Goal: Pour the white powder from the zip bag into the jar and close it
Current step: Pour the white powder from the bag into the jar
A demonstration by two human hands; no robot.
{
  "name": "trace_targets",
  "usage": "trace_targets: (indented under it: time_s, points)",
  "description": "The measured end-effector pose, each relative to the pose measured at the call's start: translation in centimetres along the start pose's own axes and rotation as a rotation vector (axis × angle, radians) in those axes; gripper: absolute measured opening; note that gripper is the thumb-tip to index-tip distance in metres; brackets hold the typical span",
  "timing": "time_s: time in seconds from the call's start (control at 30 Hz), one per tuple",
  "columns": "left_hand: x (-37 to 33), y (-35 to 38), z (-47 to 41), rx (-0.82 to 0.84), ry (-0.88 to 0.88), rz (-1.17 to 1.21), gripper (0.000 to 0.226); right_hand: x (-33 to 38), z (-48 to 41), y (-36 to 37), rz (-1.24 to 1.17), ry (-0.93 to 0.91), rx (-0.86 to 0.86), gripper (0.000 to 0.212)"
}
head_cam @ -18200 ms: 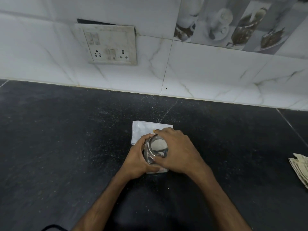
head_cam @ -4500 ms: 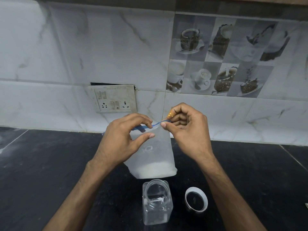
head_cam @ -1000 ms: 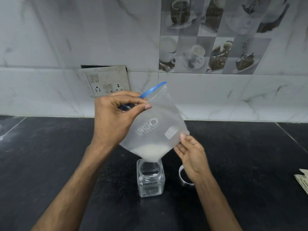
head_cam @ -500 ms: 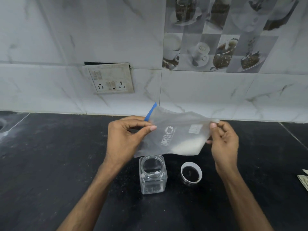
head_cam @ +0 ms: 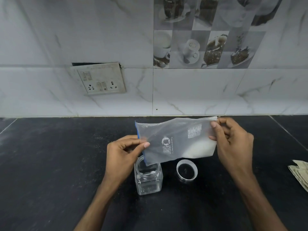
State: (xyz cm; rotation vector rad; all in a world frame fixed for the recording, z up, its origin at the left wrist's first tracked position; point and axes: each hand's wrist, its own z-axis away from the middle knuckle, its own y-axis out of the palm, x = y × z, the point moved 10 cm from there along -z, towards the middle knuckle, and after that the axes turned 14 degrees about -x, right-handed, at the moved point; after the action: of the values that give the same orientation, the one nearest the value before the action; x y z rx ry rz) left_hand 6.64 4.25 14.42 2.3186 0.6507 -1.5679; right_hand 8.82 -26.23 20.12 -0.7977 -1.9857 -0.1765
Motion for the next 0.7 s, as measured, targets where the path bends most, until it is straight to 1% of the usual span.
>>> trace_targets:
  time_s: [0.07, 0.2, 0.4, 0.53, 0.7]
  points:
    - [0.7, -0.2, 0.3, -0.002, -0.022, -0.004, 0.013, 0.2, 0.1, 0.2, 0.019, 0.004, 0.031, 0.004]
    - [1.8, -0.8, 1.1, -0.001, -0.053, -0.016, 0.013, -0.3, 0.2, 0.8, 0.094, 0.011, 0.069, 0.016]
    - [2.5, -2.0, 1.6, -0.060, -0.050, -0.044, 0.021, 0.1, 0.6, 1.1, 0.051, -0.009, 0.039, 0.014]
    - [1.3, -2.1, 1.6, -0.059, 0.011, -0.038, 0.022, 0.3, 0.3, 0.5, 0.015, -0.003, -0.012, 0.016]
    - [1.3, -2.2, 1.7, -0.080, 0.009, -0.016, 0.012, 0.6, 0.5, 0.8, 0.013, -0.008, -0.003, 0.013]
